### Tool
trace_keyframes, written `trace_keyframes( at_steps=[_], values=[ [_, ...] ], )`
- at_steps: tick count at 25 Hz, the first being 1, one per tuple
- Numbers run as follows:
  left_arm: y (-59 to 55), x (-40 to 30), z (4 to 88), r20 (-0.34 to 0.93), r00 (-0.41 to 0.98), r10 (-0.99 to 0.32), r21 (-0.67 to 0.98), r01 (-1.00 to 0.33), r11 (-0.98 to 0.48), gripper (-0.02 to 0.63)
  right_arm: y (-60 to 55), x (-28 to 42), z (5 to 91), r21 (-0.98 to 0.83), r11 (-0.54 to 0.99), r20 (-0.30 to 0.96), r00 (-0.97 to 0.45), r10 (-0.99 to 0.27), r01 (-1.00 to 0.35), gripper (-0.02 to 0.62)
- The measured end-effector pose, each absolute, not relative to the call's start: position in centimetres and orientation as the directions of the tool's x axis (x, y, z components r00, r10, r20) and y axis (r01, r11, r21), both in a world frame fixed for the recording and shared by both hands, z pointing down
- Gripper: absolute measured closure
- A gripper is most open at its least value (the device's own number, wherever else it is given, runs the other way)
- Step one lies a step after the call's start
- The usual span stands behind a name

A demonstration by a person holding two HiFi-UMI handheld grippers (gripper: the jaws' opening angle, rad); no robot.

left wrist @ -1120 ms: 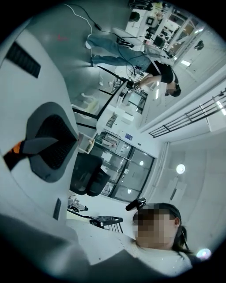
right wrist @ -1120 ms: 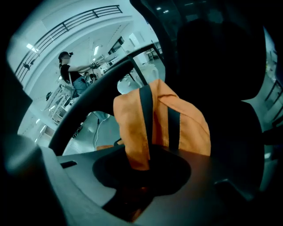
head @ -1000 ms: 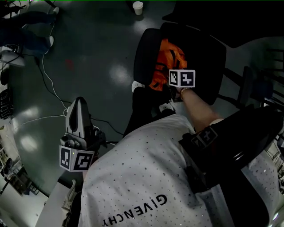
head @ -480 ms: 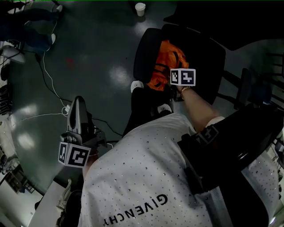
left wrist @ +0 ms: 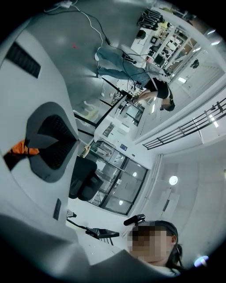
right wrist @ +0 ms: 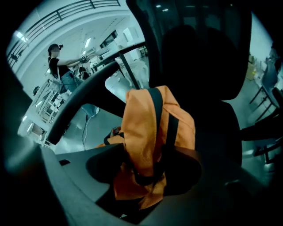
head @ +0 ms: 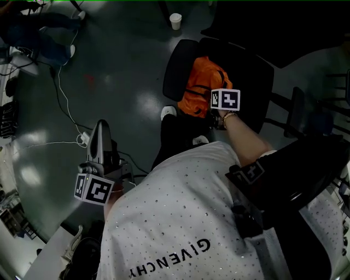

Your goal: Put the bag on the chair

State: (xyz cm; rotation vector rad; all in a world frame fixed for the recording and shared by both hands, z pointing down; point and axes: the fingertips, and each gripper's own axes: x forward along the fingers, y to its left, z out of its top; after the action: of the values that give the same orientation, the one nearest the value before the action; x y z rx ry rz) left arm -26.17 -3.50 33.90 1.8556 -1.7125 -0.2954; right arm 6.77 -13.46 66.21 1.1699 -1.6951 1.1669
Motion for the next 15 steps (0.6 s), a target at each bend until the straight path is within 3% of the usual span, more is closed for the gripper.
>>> trace_keyframes(
  at_steps=[7, 15],
  values=[
    [-2.1, -24.1, 33.1, 0.182, 0.156, -0.971, 0.549, -0.835, -0.031, 0.604, -14.7, 4.8, 62.4, -0.426, 0.172, 0.821, -0.459, -0.338, -0.888, 0.371],
    [-1.2, -23.0, 31.5, 0.122, 0.135, -0.983, 0.583, -0.812, -0.039, 0.604, -14.9, 5.8, 60.4, -0.281, 0.319, 0.839, -0.393, -0.376, -0.905, 0.305]
  ],
)
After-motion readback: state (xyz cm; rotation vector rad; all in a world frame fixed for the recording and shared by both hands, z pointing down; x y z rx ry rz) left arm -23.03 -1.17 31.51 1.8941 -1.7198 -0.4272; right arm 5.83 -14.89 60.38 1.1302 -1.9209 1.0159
